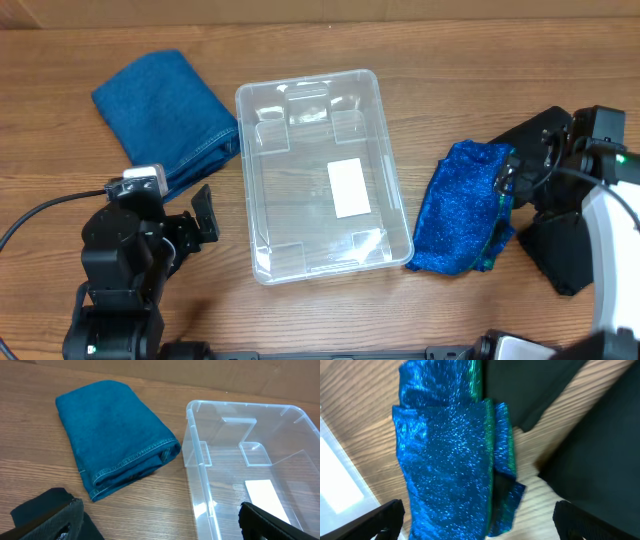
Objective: Pack container
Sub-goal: 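Grasp the sparkly blue cloth with the right gripper, then place the sparkly blue cloth into the container's left side, release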
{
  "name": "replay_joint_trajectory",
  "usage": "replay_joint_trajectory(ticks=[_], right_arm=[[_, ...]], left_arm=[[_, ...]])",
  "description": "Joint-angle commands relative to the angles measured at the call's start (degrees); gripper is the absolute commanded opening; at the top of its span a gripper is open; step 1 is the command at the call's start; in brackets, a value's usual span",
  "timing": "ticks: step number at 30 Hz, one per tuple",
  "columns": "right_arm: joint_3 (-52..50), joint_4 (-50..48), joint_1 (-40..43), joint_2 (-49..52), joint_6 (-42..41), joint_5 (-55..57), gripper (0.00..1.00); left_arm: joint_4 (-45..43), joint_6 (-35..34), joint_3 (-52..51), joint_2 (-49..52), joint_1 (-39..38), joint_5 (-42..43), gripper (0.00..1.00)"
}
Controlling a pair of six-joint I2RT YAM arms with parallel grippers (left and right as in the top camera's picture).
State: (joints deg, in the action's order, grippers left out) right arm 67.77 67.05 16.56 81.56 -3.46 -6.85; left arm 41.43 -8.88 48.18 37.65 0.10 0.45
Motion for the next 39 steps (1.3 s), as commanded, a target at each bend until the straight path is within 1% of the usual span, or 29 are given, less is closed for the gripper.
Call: replay_joint_trajectory(ticks=[1, 3, 5, 9, 12, 16, 20, 21, 23, 24, 25, 27, 28, 29, 30, 32, 33, 34, 35, 36, 37, 39], right_arm=[[-0.33, 0.35, 2.49, 5.86, 3.98, -6.78, 1.00], [-0.44, 0.46, 2.49, 8.46, 4.00, -6.80, 1.00], [-3.58, -1.79, 2.49, 9.01, 4.17, -6.82, 1.00], [-13.11, -11.76, 2.54, 9.01, 4.15, -9.64, 1.00], [-15.78, -16.00, 2.54, 9.01, 4.13, -10.23, 1.00], [-16.79, -17.90, 2.51, 9.03, 4.13, -14.60, 1.00], [-17.94, -17.73, 2.43, 9.03, 4.11, -19.04, 0.99], [-18.51, -17.94, 2.43, 9.03, 4.11, -18.95, 0.95], [-19.67, -18.58, 2.43, 9.03, 3.89, -18.93, 0.77], [-19.89, -18.80, 2.43, 9.03, 3.89, -18.93, 0.67], [-19.89, -18.88, 2.43, 9.03, 3.89, -18.93, 0.59], [-19.89, -19.26, 2.43, 9.03, 3.63, -18.93, 0.50], [-19.87, -19.78, 2.43, 9.03, 3.32, -18.95, 0.40], [-19.87, -20.13, 2.43, 9.03, 2.36, -18.95, 0.35], [-19.85, -20.74, 2.43, 9.01, 0.07, -19.02, 0.30], [-18.60, -21.29, 2.43, 8.96, -0.22, -23.61, 0.21], [-17.84, -21.29, 2.43, 8.85, -0.20, -25.75, 0.19], [-16.15, -20.85, 2.43, 8.31, -0.20, -29.53, 0.15], [-14.93, -20.35, 2.43, 7.80, -0.20, -31.45, 0.13], [-11.72, -19.39, 2.43, 6.34, -0.17, -35.80, 0.11], [-7.06, -18.08, 2.43, 3.89, -0.20, -40.19, 0.04], [1.18, -16.13, 2.40, -0.61, -0.20, -43.06, 0.04]], left_arm=[[-0.13, -0.13, 1.53, -0.20, 0.26, 0.61, 1.00], [-0.13, -0.13, 1.53, -0.20, 0.26, 0.39, 1.00], [-0.13, -0.13, 1.53, -0.20, 0.26, 0.20, 1.00], [-1.01, -0.13, 1.53, -0.20, 0.26, 0.20, 1.00], [-1.38, -0.13, 1.53, -0.20, 0.26, 0.20, 1.00], [-1.36, -0.11, 1.53, -0.20, 0.26, 0.20, 1.00], [-1.18, -0.11, 1.53, -0.20, 0.26, -0.50, 1.00], [-1.18, -0.11, 1.53, -0.20, 0.26, -0.66, 1.00], [-1.18, -0.11, 1.53, -0.20, 0.26, -0.66, 1.00], [-1.16, -0.11, 1.53, -0.20, 0.26, -0.66, 1.00], [-1.16, -0.11, 1.53, -0.20, 0.26, -0.66, 1.00], [-1.16, -0.13, 1.53, -0.20, 0.26, -0.63, 1.00], [-1.16, -0.13, 1.53, -0.20, 0.26, -0.63, 1.00], [-1.16, -0.13, 1.53, -0.20, 0.26, -0.63, 1.00], [-1.16, -0.13, 1.53, -0.20, 0.26, -0.63, 1.00], [-1.16, -0.13, 1.53, -0.20, 0.26, -0.66, 1.00], [-1.16, -0.11, 1.53, -0.20, 0.26, -0.66, 1.00], [-1.16, -0.11, 1.53, -0.20, 0.26, -0.66, 1.00], [-1.16, -0.11, 1.53, -0.20, 0.26, -0.66, 1.00], [-1.16, -0.11, 1.53, -0.20, 0.26, -0.66, 1.00], [-1.16, -0.11, 1.53, -0.20, 0.26, -0.66, 1.00], [-1.16, -0.11, 1.53, -0.20, 0.26, -0.66, 1.00]])
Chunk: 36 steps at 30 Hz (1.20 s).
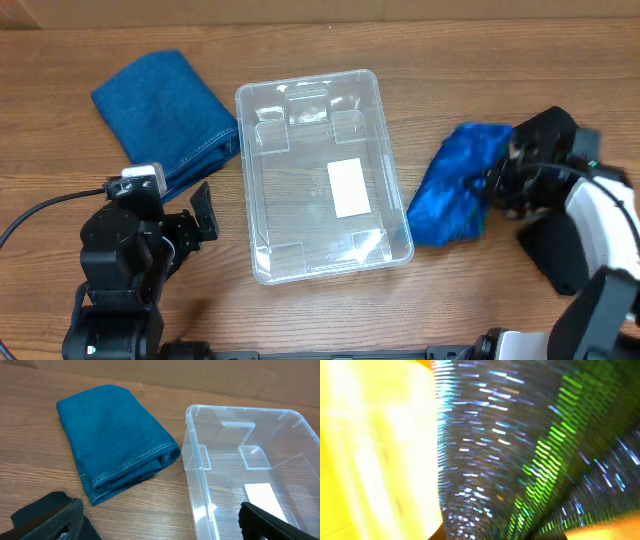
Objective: Pack container
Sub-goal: 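Place the sparkly blue cloth into the container's left side, release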
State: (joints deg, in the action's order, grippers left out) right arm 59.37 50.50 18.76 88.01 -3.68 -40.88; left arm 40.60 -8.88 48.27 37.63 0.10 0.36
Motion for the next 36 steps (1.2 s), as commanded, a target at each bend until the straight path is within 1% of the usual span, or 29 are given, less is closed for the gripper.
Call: replay_joint_trajectory(ticks=[1, 2, 3, 4, 5, 6, 7, 8, 9, 11, 12, 13, 14, 16, 18, 21, 23, 25, 27, 29, 31, 34, 35, 36], right_arm=[[14.67, 1.27, -0.26, -10.03, 0.04, -8.98, 0.04], [19.21, 1.44, -1.81, -12.87, 0.04, -8.96, 0.04], [21.46, 1.49, -3.54, -14.29, 0.04, -8.96, 0.04], [23.93, 1.44, -7.39, -15.78, 0.57, -8.98, 0.04], [25.46, 1.40, -13.14, -16.17, 2.93, -8.87, 0.04], [25.62, 0.87, -17.59, -15.96, 4.52, -8.24, 0.04], [25.62, 0.55, -23.34, -14.93, 5.73, -4.96, 0.04], [25.62, 0.15, -29.79, -12.46, 5.77, 1.38, 0.04], [25.62, 0.07, -34.42, -9.22, 7.21, 5.62, 0.04], [25.62, -0.79, -39.32, -2.54, 7.23, 9.40, 0.04], [25.62, -1.90, -40.76, 1.62, 8.55, 9.99, 0.04], [25.62, -3.13, -41.53, 5.01, 8.70, 9.97, 0.04], [25.62, -4.26, -42.05, 7.67, 8.72, 9.99, 0.04], [25.62, -6.75, -43.67, 14.19, 9.20, 9.62, 0.04], [25.62, -7.67, -45.81, 17.75, 9.70, 9.33, 0.04], [25.62, -9.99, -48.46, 18.51, 8.48, 9.35, 0.04], [25.51, -13.97, -49.29, 18.53, -1.27, 9.38, 0.04], [25.44, -16.90, -49.29, 18.53, -5.79, 9.38, 0.04], [25.44, -17.46, -49.29, 18.78, -7.48, 10.47, 0.04], [25.38, -17.27, -49.40, 21.51, -8.87, 9.55, 0.04], [25.38, -17.25, -49.57, 24.55, -8.83, 7.26, 0.04], [25.38, -17.22, -49.55, 27.82, -8.55, 7.13, 0.04], [25.38, -17.20, -49.55, 27.87, -8.31, 7.19, 0.06], [25.40, -17.27, -49.55, 27.85, -8.31, 7.39, 0.33]], left_arm=[[-0.35, -0.13, 1.44, -0.17, 0.26, -0.57, 1.00], [-0.33, -0.11, 1.44, -0.17, 0.26, -0.59, 1.00], [-0.35, -0.11, 1.44, -0.17, 0.26, -0.96, 1.00], [-0.35, 0.09, 1.44, -0.17, 0.28, -1.07, 1.00], [-0.33, 0.09, 1.44, -0.17, 0.26, -1.01, 1.00], [-0.33, 0.07, 1.44, -0.17, 0.26, -0.98, 1.00], [-0.31, 0.09, 1.44, -0.17, 0.28, -1.01, 1.00], [-0.28, 0.09, 1.44, -0.17, 0.28, -1.22, 1.00], [0.26, 0.09, 1.44, -0.17, 0.26, -2.71, 1.00], [3.85, -0.42, 1.44, -0.17, 0.28, -7.15, 1.00], [7.26, -3.76, 1.44, -0.11, 0.31, -12.92, 1.00], [9.77, -6.82, 1.44, 0.17, 0.31, -17.49, 1.00], [11.17, -7.06, 1.44, 0.72, 0.31, -19.06, 1.00], [12.98, -7.06, 1.44, 3.85, 0.33, -19.04, 1.00], [13.16, -8.61, 1.44, 8.46, 0.33, -18.95, 1.00], [13.14, -9.38, 1.44, 12.41, 0.33, -18.95, 1.00], [13.14, -9.38, 1.44, 14.14, 0.31, -18.95, 1.00], [13.11, -9.35, 1.44, 14.23, 0.31, -18.97, 1.00], [13.16, -9.35, 1.44, 14.23, 0.31, -18.95, 1.00], [13.14, -9.35, 1.44, 14.23, 0.31, -18.95, 1.00], [13.14, -9.35, 1.44, 14.23, 0.31, -18.95, 1.00], [13.16, -9.35, 1.44, 14.23, 0.31, -18.95, 1.00], [13.16, -9.33, 1.44, 14.23, 0.31, -18.97, 1.00], [13.16, -9.35, 1.44, 14.23, 0.31, -18.95, 1.00]])
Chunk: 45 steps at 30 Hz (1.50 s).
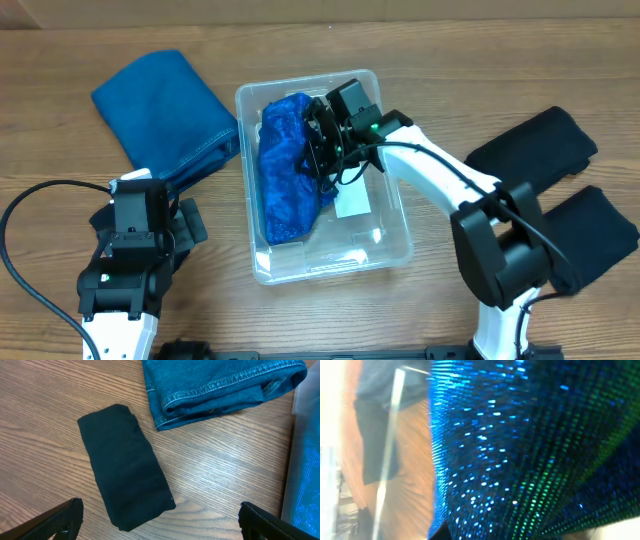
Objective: Pack container
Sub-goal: 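Place the sparkly blue cloth into the container's left side, release, then move the right gripper to the upper black cloth and grasp it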
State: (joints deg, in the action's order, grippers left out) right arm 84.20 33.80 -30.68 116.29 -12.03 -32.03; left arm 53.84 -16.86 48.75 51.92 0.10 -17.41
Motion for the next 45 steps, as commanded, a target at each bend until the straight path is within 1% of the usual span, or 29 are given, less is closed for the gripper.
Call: replay_joint_trajectory(ticks=[1, 2, 3, 4, 6, 8, 9, 10, 11, 13, 14, 15, 16, 18, 19, 20, 22, 25, 30, 33, 34, 35, 36, 38, 39, 41, 43, 44, 45], right_arm=[[0.63, -0.63, -0.04, -0.46, 0.04, -1.46, 0.54], [0.63, -0.48, 0.42, -0.46, 0.02, -1.46, 0.59], [0.74, -0.09, 0.68, -0.76, 0.00, -1.22, 0.60], [2.27, 3.10, 1.14, -2.43, 0.04, 1.42, 0.61], [5.70, 8.70, 1.11, -5.27, 2.97, 7.54, 0.64], [11.19, 16.09, 1.07, -9.42, 3.43, 16.57, 0.66], [13.90, 19.34, 1.25, -11.80, 2.32, 21.38, 0.66], [16.61, 22.75, 2.21, -15.69, -1.22, 29.09, 0.68], [17.14, 24.59, 3.32, -18.62, -3.78, 34.56, 0.70], [17.14, 30.05, 6.62, -23.39, -9.03, 42.88, 0.72], [17.14, 34.73, 10.32, -25.14, -9.49, 42.95, 0.75], [17.11, 38.07, 12.35, -25.31, -9.51, 42.21, 0.75], [15.78, 45.33, 17.25, -25.16, -10.58, 40.79, 0.69], [10.75, 49.88, 21.99, -25.16, -10.45, 36.04, 0.62], [6.88, 50.77, 22.99, -25.16, -9.40, 32.37, 0.62], [4.15, 50.69, 22.97, -25.16, -8.52, 30.47, 0.62], [-5.05, 48.63, 22.23, -25.16, -7.50, 26.60, 0.62], [-13.68, 45.27, 21.62, -25.16, -1.97, 16.28, 0.62], [-15.98, 46.38, 21.46, -25.16, 7.89, 5.55, 0.61], [-15.98, 46.21, 21.35, -25.16, 8.07, 5.31, 0.62], [-15.98, 46.31, 21.35, -25.16, 9.35, 4.39, 0.62], [-15.98, 46.47, 21.35, -25.16, 12.04, 1.22, 0.62], [-15.98, 45.92, 21.35, -25.16, 12.07, 0.66, 0.63], [-15.98, 43.98, 21.38, -25.16, 11.32, 1.25, 0.63], [-15.96, 42.38, 21.59, -25.16, 8.98, 3.54, 0.63], [-14.71, 38.03, 23.54, -25.18, 2.93, 11.58, 0.63], [-9.70, 36.33, 27.45, -25.29, -2.03, 20.74, 0.68], [-5.53, 36.26, 30.69, -25.33, -3.48, 23.19, 0.71], [-2.36, 35.93, 33.27, -25.33, -3.50, 23.21, 0.73]], left_arm=[[-0.09, -1.36, 0.96, -0.07, 0.31, -1.18, 1.00], [-0.09, -1.36, 0.96, -0.07, 0.31, -1.18, 1.00], [-0.09, -1.36, 0.96, -0.07, 0.31, -1.18, 1.00], [-0.09, -1.36, 0.96, -0.07, 0.31, -1.18, 1.00], [-0.11, -1.36, 0.96, -0.07, 0.31, -1.18, 1.00], [-0.09, -1.33, 0.96, -0.07, 0.31, -1.20, 1.00], [-0.11, -1.33, 0.96, -0.07, 0.31, -1.20, 1.00], [-0.11, -1.36, 0.96, -0.07, 0.31, -1.20, 1.00], [-0.11, -1.33, 0.96, -0.07, 0.31, -1.20, 1.00], [-0.11, -1.33, 0.96, -0.07, 0.31, -1.20, 1.00], [-0.11, -1.36, 0.96, -0.07, 0.31, -1.18, 1.00], [-0.13, -1.36, 0.96, -0.07, 0.31, -1.18, 1.00], [-0.13, -1.36, 0.96, -0.07, 0.31, -1.18, 1.00], [-0.15, -1.36, 0.96, -0.07, 0.31, -1.20, 1.00], [-0.15, -1.36, 0.96, -0.07, 0.31, -1.20, 1.00], [-0.26, -1.36, 0.96, -0.07, 0.31, -1.20, 1.00], [-0.33, -1.36, 0.96, -0.07, 0.31, -1.18, 1.00], [-0.35, -1.36, 0.96, -0.07, 0.31, -1.18, 1.00], [-0.57, -1.36, 0.96, -0.07, 0.31, -1.18, 1.00], [-0.55, -1.36, 0.96, -0.07, 0.31, -1.18, 1.00], [-0.55, -1.36, 0.96, -0.07, 0.31, -1.20, 1.00], [-0.55, -1.36, 0.96, -0.07, 0.31, -1.20, 1.00], [-0.55, -1.36, 0.96, -0.07, 0.31, -1.18, 1.00], [-0.55, -1.36, 0.96, -0.07, 0.31, -1.18, 1.00], [-0.55, -1.36, 0.96, -0.07, 0.31, -1.18, 1.00], [-0.57, -1.36, 0.98, -0.07, 0.31, -1.18, 1.00], [-0.57, -1.36, 0.96, -0.07, 0.31, -1.18, 1.00], [-0.57, -1.36, 0.96, -0.07, 0.31, -1.18, 1.00], [-0.55, -1.36, 0.96, -0.07, 0.31, -1.18, 1.00]])
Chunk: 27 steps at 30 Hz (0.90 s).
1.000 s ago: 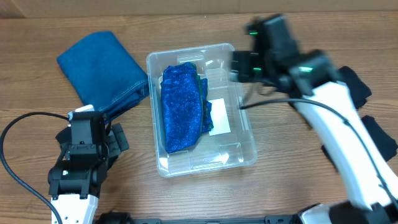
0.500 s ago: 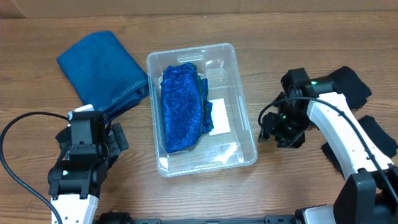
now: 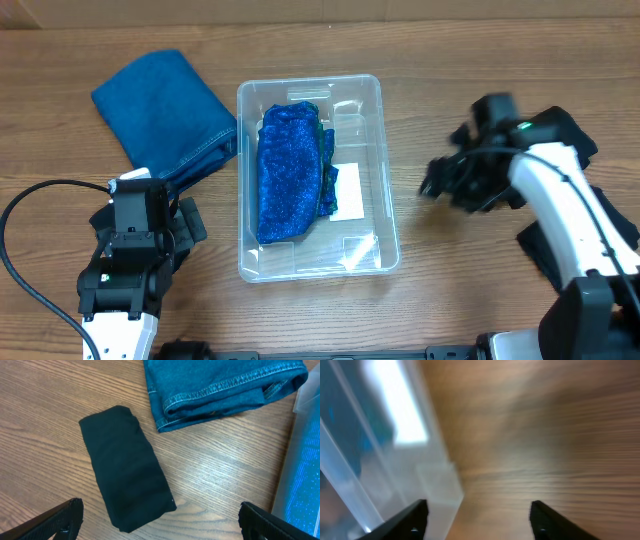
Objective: Pack container
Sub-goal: 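Move the right gripper to the upper black cloth and grasp it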
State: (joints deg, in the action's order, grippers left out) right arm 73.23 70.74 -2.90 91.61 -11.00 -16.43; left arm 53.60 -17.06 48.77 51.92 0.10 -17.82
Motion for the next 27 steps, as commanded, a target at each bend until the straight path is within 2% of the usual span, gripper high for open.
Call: replay_joint_trajectory(ticks=[1, 2, 5, 6, 7, 13, 16, 27], right_arm=[[13.92, -2.36, 12.24, -0.66, -6.78, 7.61, 0.83], [15.80, -3.54, 16.41, -0.66, -7.85, 7.39, 0.98], [16.35, -7.23, 29.51, 0.44, -8.70, 5.20, 1.00], [15.69, -7.26, 35.12, 3.04, -6.56, 2.19, 1.00], [14.62, -7.28, 37.24, 5.55, -5.44, 1.11, 1.00], [11.45, -10.08, 38.64, 16.31, -3.54, 0.20, 1.00], [11.45, -11.82, 38.64, 20.22, -2.08, -3.72, 1.00], [10.36, -15.91, 38.58, 30.99, -1.75, -7.06, 1.00]], left_arm=[[-0.31, -1.16, 0.94, -0.07, 0.31, -0.76, 1.00], [-0.31, -1.16, 0.94, -0.07, 0.31, -0.76, 1.00], [-0.33, -1.16, 0.94, -0.07, 0.31, -0.76, 1.00], [-0.42, -1.16, 0.94, -0.07, 0.31, -0.76, 1.00], [-0.44, -1.16, 0.94, -0.07, 0.31, -0.76, 1.00], [-0.44, -1.16, 0.94, -0.07, 0.31, -0.74, 1.00], [-0.44, -1.16, 0.94, -0.07, 0.31, -0.59, 1.00], [-0.48, -1.18, 0.94, -0.07, 0.31, -0.59, 1.00]])
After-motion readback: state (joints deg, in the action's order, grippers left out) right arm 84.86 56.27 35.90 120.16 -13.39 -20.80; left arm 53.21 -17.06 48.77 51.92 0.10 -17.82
